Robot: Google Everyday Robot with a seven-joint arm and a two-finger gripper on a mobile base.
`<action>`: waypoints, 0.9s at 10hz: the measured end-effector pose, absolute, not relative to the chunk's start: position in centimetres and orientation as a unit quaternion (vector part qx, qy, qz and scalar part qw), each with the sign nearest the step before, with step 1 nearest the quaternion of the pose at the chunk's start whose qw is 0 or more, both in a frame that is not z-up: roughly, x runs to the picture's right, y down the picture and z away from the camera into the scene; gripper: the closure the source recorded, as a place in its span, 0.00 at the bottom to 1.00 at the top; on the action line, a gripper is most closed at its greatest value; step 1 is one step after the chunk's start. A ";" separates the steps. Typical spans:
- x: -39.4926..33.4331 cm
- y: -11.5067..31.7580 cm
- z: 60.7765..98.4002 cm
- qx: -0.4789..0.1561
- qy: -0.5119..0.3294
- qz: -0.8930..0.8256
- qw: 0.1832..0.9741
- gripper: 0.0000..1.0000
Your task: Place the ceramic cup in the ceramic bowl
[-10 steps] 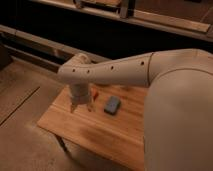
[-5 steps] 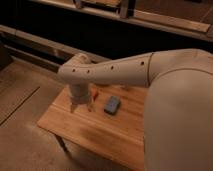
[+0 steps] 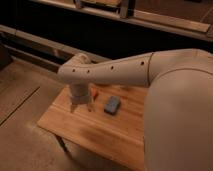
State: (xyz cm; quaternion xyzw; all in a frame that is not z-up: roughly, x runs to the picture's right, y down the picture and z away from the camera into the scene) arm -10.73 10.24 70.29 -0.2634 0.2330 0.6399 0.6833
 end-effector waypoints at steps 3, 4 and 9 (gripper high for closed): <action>-10.7 10.2 70.3 -0.263 0.233 0.640 0.683 0.35; -10.8 10.2 70.3 -0.262 0.233 0.638 0.685 0.35; -10.4 5.0 72.1 -0.249 0.229 0.659 0.672 0.35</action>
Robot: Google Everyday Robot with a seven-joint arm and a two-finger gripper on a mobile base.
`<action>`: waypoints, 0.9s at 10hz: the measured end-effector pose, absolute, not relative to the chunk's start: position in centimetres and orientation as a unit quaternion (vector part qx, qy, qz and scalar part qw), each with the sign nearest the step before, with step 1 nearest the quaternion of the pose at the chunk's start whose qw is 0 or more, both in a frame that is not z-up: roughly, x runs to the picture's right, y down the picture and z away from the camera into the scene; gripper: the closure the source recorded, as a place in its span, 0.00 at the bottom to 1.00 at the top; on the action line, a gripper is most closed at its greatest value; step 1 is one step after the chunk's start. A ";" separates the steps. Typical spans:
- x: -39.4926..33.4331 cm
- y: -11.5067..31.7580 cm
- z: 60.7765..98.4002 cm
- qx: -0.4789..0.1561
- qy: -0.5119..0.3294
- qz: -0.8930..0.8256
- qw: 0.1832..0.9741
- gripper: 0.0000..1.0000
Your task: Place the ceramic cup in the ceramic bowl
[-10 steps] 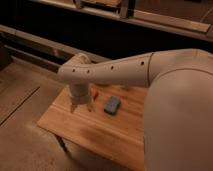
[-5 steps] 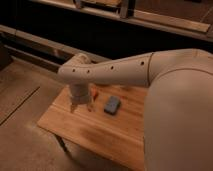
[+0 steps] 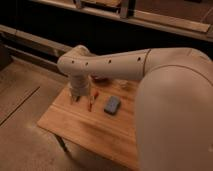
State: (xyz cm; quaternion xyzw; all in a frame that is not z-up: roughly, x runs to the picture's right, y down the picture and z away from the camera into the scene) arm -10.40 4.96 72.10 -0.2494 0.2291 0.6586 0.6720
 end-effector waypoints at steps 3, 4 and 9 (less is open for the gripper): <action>-7.5 2.3 73.4 -0.232 0.240 0.671 0.662 0.35; -5.6 1.8 73.9 -0.219 0.254 0.671 0.661 0.35; 1.1 -2.1 74.7 -0.174 0.287 0.683 0.648 0.35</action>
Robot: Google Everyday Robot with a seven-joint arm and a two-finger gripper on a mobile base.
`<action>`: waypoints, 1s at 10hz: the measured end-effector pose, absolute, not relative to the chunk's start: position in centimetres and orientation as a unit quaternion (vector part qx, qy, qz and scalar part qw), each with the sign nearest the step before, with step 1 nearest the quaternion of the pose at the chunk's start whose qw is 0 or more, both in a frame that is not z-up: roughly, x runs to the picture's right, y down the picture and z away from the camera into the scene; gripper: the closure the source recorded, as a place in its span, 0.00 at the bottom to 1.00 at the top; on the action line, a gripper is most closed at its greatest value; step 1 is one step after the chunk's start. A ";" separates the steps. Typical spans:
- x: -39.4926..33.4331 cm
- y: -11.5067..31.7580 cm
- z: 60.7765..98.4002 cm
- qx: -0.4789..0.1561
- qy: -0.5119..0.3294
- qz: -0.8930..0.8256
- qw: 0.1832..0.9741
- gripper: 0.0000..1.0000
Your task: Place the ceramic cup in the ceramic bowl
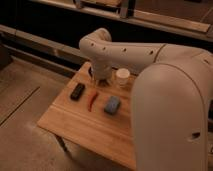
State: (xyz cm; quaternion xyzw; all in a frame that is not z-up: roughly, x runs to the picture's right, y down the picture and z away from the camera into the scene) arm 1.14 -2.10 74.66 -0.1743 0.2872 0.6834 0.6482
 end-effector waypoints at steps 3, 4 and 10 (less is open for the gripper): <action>4.7 -3.8 74.5 -0.165 0.294 0.705 0.624 0.35; 4.4 -3.7 74.6 -0.167 0.293 0.704 0.624 0.35; 6.4 -5.5 75.7 -0.178 0.288 0.739 0.583 0.35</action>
